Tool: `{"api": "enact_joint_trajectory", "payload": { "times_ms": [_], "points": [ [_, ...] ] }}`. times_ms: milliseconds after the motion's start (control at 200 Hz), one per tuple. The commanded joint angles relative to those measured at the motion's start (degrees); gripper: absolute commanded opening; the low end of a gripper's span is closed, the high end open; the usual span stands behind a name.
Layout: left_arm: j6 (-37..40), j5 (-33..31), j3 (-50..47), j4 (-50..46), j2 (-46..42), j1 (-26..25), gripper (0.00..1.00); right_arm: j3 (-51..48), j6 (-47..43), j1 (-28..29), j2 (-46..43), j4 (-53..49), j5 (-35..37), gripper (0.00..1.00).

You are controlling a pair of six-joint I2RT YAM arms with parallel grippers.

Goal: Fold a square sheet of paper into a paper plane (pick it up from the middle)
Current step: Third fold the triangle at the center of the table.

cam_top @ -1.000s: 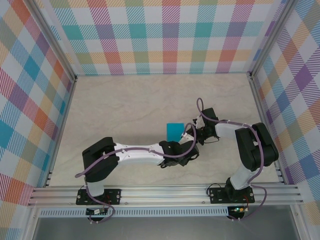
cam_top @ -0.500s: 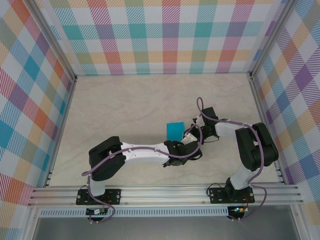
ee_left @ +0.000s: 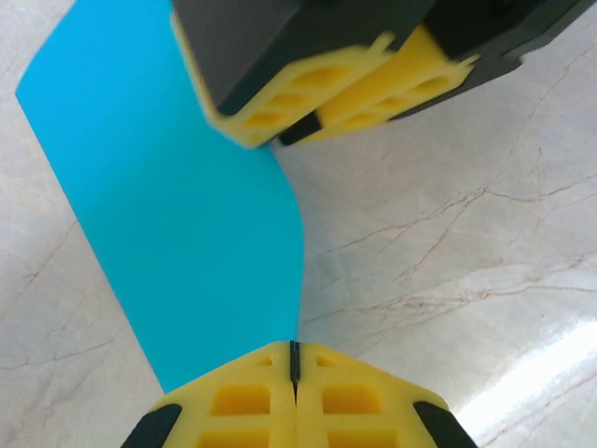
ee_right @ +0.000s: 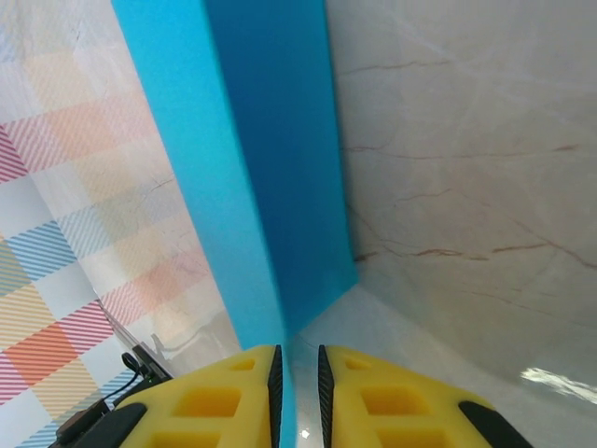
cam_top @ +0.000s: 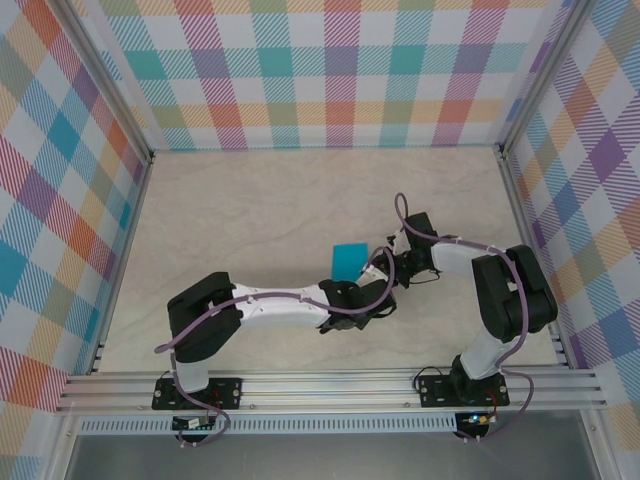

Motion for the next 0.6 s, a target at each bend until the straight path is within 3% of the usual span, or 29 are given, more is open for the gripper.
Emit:
{"api": "enact_joint_trajectory", "payload": {
  "times_ms": [0,170,265,425,600],
  "points": [
    [-1.0,7.0,-2.5,3.5,-4.5,3.1,0.01,2.0,-2.3,-1.3,-1.9,-2.8,0.8,0.22],
    [-2.2,17.8,-6.7,7.8,-7.7,8.1,0.00,4.0,-3.5,-1.6,-3.1,-4.8,2.5,0.23],
    [-2.5,23.0,-8.5,10.7,-9.2,10.8,0.00,5.1,-3.9,-1.5,-2.6,-3.9,0.9,0.15],
    [-3.3,29.0,-11.6,14.0,-10.8,14.5,0.01,8.3,-4.7,-1.5,0.8,-3.9,-1.3,0.07],
    [-3.0,32.6,-11.8,14.3,-10.1,16.7,0.01,12.3,-5.4,-1.1,5.4,-4.2,-3.7,0.06]
  ]
}}
